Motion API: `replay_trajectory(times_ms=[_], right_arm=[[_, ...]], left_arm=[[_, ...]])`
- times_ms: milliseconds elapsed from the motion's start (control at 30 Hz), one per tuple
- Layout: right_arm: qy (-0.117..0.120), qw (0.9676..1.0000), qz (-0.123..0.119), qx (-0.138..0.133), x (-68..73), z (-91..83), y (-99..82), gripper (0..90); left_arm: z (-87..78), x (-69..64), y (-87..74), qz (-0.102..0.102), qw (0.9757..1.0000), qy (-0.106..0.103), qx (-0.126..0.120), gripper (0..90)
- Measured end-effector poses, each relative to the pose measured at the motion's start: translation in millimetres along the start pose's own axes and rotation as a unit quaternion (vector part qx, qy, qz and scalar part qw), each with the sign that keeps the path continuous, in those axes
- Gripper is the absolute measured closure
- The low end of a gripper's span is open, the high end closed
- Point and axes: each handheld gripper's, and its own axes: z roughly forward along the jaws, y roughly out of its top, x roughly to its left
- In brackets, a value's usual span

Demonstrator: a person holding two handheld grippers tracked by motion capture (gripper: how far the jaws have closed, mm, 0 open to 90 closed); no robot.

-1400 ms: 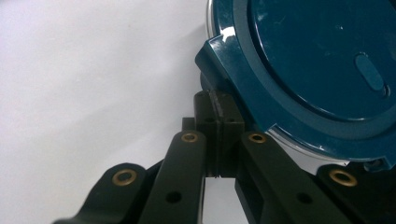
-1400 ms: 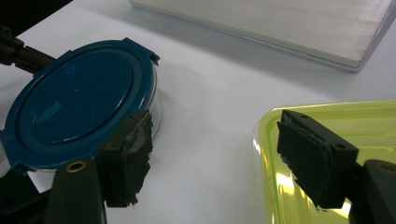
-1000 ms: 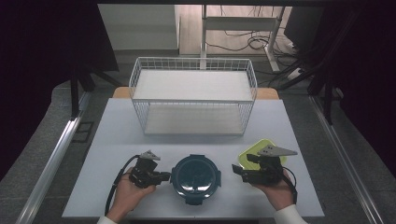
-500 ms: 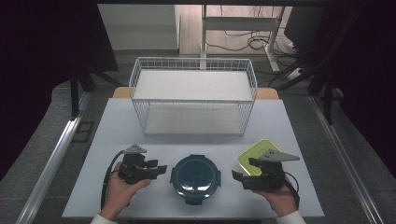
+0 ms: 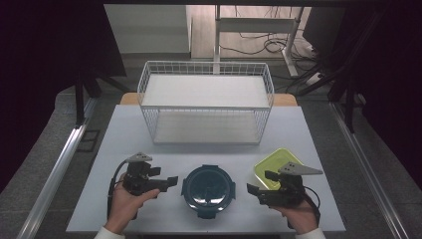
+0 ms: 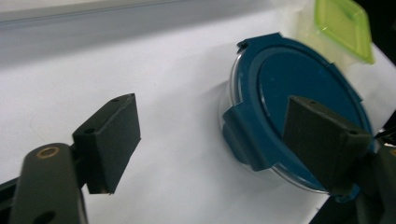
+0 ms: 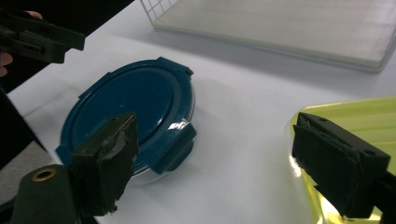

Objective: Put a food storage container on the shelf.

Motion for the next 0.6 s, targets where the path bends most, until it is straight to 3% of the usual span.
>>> replay_trajectory(times_ms=[267, 400, 600], right_arm=[[0.020, 0.9990, 0.032, 0.025, -2.2, 4.7, -0.6, 15.6], [0.025, 0.9984, 0.044, 0.027, -0.4, 8.3, -0.8, 15.0], [0.033, 0.9969, 0.063, 0.033, 1.3, 11.9, -4.4, 14.3]], left_arm=[[4.0, 1.6, -0.4, -0.002, 0.9999, -0.013, 0.007, 16.7], [7.5, 2.4, -0.9, -0.017, 0.9990, -0.039, 0.013, 15.6], [8.1, -2.5, 0.4, -0.023, 0.9982, -0.055, 0.013, 12.0]])
